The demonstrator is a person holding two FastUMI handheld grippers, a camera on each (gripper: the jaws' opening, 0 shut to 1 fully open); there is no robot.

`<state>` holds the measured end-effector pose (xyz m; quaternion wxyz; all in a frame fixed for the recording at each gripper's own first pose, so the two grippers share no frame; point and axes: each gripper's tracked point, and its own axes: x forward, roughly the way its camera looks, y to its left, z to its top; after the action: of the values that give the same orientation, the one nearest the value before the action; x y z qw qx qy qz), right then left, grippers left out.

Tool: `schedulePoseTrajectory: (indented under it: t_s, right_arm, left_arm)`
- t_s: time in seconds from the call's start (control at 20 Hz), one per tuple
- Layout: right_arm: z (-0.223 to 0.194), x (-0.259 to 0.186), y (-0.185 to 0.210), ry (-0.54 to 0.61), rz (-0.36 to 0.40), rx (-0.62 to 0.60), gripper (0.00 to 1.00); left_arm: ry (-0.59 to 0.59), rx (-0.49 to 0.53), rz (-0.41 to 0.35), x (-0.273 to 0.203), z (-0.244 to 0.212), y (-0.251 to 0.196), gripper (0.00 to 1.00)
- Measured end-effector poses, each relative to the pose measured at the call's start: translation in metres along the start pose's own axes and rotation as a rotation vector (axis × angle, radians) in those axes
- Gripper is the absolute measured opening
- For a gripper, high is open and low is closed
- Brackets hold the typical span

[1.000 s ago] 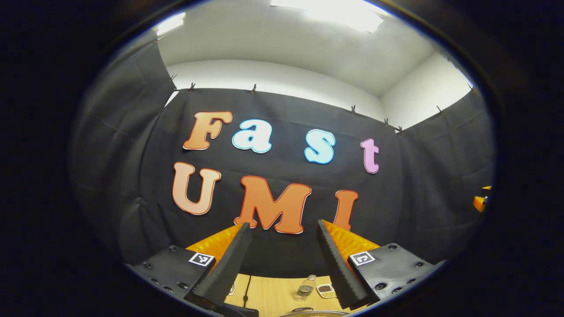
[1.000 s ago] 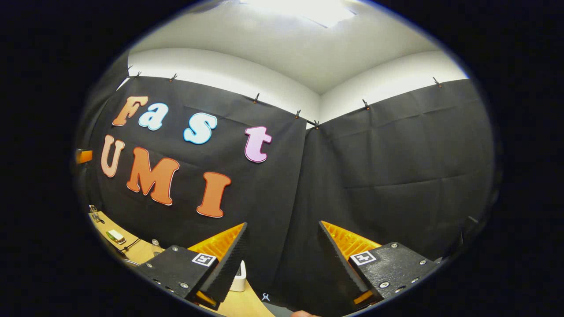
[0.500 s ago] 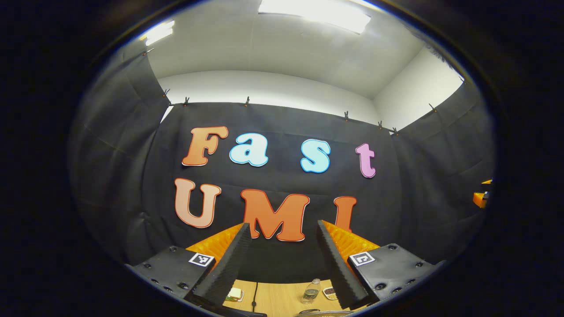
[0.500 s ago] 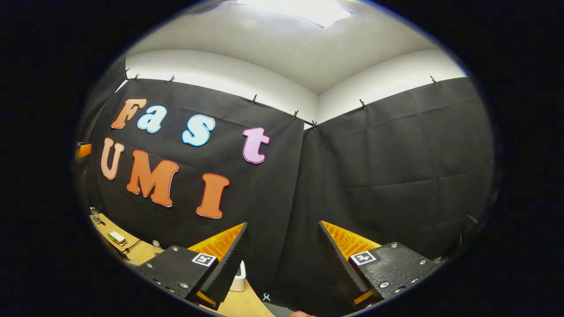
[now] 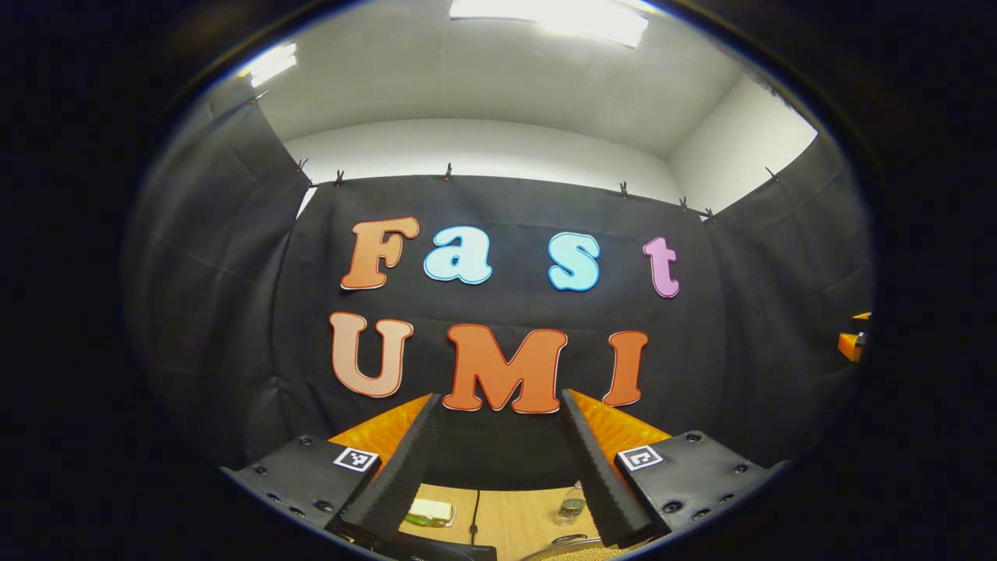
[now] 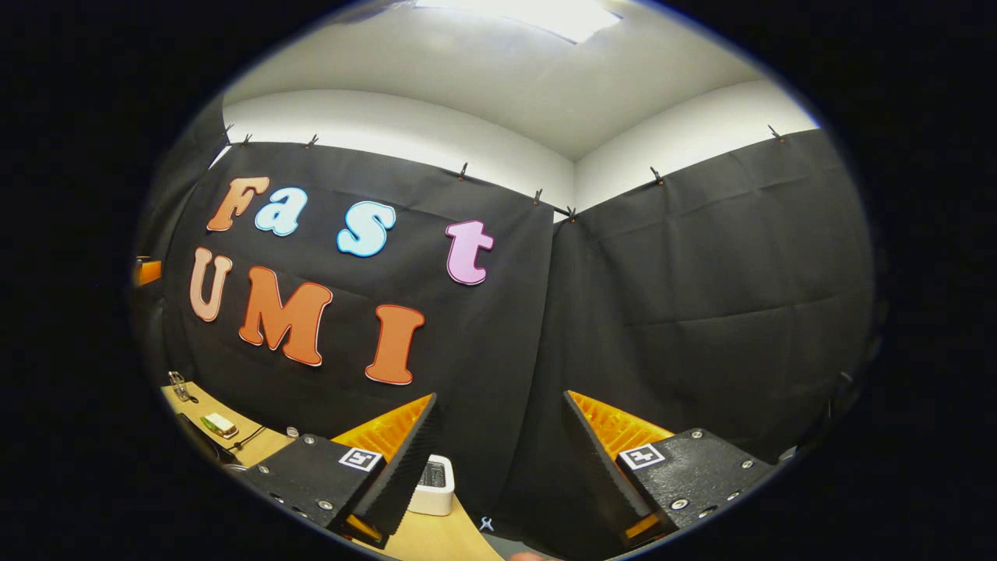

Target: First push the handle of the pot to place it horizontally, then grasp the pot with both hands and set it on the induction cooktop.

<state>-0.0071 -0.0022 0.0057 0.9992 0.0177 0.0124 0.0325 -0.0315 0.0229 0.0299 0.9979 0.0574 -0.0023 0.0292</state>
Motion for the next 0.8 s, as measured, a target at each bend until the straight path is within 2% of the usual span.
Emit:
schedulePoseTrajectory:
  t_s: [0.2,0.35,0.4,0.45,0.5,0.6,0.8]
  right_arm:
    - [-0.004,0.008,0.018,0.002,0.01,0.008,0.95]
    - [-0.01,0.009,0.018,0.016,0.005,0.021,0.95]
    - [-0.011,0.009,0.017,0.019,0.002,0.023,0.97]
    - [-0.012,0.008,0.017,0.021,0.001,0.024,0.95]
    - [-0.014,0.006,0.016,0.02,0.003,0.023,0.95]
    - [-0.016,0.005,0.02,0.022,0.012,0.026,0.95]
    - [-0.029,-0.002,0.049,0.048,0.072,0.043,0.95]
  left_arm:
    - [0.051,-0.023,-0.009,-0.001,-0.018,-0.006,0.96]
    - [0.161,0.007,-0.008,-0.002,-0.052,-0.012,0.34]
    - [0.202,0.014,-0.041,-0.002,-0.068,-0.021,0.14]
    - [0.244,0.013,-0.073,-0.007,-0.076,-0.028,0.13]
    - [0.28,0.016,-0.067,-0.006,-0.088,-0.029,0.08]
    - [0.333,-0.018,-0.087,-0.013,-0.101,-0.033,0.07]
    - [0.352,-0.023,-0.043,-0.021,-0.102,-0.013,0.07]
